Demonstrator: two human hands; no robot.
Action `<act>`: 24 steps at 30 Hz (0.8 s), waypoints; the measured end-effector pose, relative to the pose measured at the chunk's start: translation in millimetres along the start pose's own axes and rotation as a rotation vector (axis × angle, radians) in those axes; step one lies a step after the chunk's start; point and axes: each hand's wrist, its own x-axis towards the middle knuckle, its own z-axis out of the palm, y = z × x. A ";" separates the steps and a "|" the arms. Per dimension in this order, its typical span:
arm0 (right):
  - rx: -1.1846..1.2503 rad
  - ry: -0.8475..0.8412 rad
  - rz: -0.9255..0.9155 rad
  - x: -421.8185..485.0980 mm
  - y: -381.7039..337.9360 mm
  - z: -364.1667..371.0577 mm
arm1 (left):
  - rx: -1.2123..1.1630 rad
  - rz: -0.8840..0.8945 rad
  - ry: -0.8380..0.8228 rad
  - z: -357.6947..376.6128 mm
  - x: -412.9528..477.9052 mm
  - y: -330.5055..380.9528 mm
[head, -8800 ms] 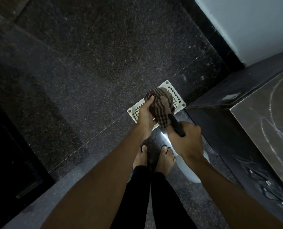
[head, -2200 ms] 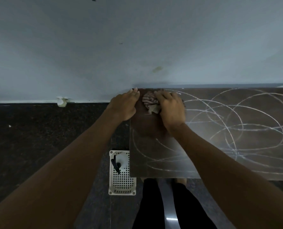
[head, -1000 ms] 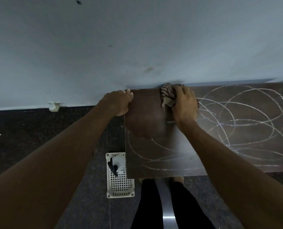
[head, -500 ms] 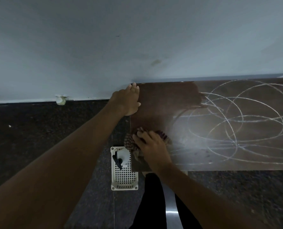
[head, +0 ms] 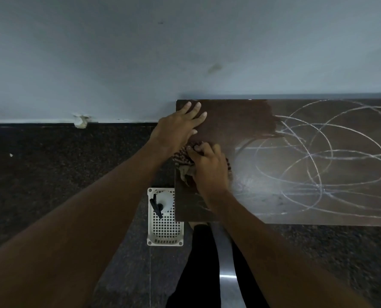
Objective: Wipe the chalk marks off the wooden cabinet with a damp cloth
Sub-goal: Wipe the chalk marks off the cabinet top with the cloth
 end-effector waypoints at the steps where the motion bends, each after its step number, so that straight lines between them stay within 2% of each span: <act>1: 0.008 0.004 -0.009 1.2 -5.0 3.2 | -0.007 -0.005 -0.006 0.5 0.6 -1.2; 5: -0.006 -0.007 -0.098 -16.7 -17.6 15.8 | -0.045 -0.024 -0.010 3.6 1.4 0.8; 11: -0.034 -0.076 -0.270 -92.6 -8.1 32.7 | -0.137 -0.046 -0.001 6.9 1.9 2.5; 15: -0.051 -0.114 -0.335 -88.6 8.0 22.7 | -0.215 -0.072 0.006 7.4 4.5 3.7; 20: 0.026 -0.052 -0.145 -26.9 4.6 9.8 | -0.218 -0.093 -0.001 3.4 5.5 4.1; 24: 0.028 -0.051 -0.110 13.2 -5.4 -0.4 | -0.182 -0.111 -0.023 -0.9 8.3 4.1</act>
